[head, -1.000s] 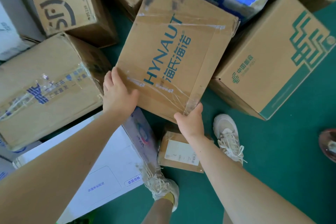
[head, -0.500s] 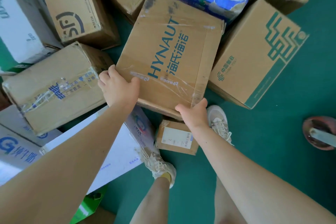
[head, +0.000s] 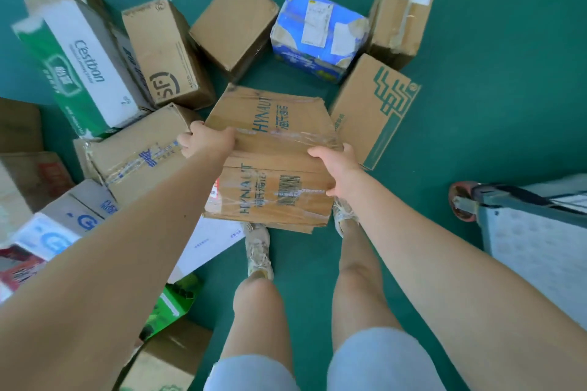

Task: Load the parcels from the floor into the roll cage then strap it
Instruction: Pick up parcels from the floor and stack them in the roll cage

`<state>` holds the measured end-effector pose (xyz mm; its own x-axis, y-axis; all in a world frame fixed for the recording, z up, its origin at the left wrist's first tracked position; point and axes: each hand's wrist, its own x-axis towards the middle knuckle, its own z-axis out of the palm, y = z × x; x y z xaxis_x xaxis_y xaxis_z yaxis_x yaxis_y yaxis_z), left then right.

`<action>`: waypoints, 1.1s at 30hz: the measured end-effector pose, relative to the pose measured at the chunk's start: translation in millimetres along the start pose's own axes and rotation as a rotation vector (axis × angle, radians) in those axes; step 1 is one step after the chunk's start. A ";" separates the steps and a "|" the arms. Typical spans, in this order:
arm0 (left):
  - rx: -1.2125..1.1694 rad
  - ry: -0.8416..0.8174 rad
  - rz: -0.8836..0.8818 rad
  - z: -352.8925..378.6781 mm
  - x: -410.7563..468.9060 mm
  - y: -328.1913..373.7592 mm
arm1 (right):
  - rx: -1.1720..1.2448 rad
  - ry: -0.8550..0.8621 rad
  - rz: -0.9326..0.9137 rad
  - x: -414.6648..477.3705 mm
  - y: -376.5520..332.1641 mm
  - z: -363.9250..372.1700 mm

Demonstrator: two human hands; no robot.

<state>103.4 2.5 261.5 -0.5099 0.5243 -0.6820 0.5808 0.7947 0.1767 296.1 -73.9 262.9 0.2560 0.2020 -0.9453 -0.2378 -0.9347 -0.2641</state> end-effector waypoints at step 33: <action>0.584 -0.455 0.783 86.9 -465.4 -126.7 | 0.805 0.390 0.003 -355.4 390.8 -281.6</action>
<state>322.3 -368.7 494.9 0.3492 0.5648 -0.7477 0.9177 -0.0448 0.3948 376.0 -593.3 549.5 0.5195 -0.0508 -0.8530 -0.7872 -0.4167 -0.4546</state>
